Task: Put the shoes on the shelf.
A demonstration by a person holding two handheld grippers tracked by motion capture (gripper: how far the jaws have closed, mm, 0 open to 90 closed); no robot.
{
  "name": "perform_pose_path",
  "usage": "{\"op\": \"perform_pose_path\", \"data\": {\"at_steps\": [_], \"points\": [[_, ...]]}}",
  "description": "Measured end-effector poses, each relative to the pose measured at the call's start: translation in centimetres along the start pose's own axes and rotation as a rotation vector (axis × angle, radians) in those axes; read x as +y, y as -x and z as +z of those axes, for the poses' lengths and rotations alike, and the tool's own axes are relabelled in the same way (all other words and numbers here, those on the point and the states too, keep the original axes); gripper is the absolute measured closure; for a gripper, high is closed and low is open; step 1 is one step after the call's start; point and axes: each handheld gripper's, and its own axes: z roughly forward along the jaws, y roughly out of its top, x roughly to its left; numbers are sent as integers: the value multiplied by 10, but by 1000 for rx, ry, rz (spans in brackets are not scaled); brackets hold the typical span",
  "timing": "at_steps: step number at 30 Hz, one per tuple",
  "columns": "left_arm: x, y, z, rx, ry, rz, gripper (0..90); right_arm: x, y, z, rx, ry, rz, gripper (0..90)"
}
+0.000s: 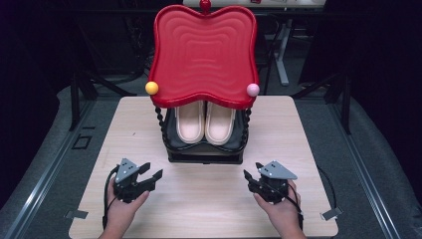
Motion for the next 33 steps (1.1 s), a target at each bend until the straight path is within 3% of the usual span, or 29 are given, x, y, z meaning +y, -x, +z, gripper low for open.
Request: {"op": "perform_pose_path", "data": {"at_steps": [7, 13, 23, 25, 27, 33], "points": [[-13, -5, -11, 15, -13, -3, 439, -24, 9, -12, 0, -12, 2, 471], [-26, -17, -8, 70, -30, -15, 436, -39, 17, -13, -7, -20, 29, 450], [-41, -25, 4, 63, -75, -67, 437, -53, 25, 0, -18, -48, 71, 447], [-42, -25, 5, 63, -83, -64, 437, -56, 27, 3, -14, -57, 87, 447], [-42, -25, 6, 64, -85, -62, 436, -58, 27, 6, -32, -67, 67, 448], [-43, -20, 10, 54, -92, -41, 435, -61, 24, 14, -21, -87, 60, 448]]}}
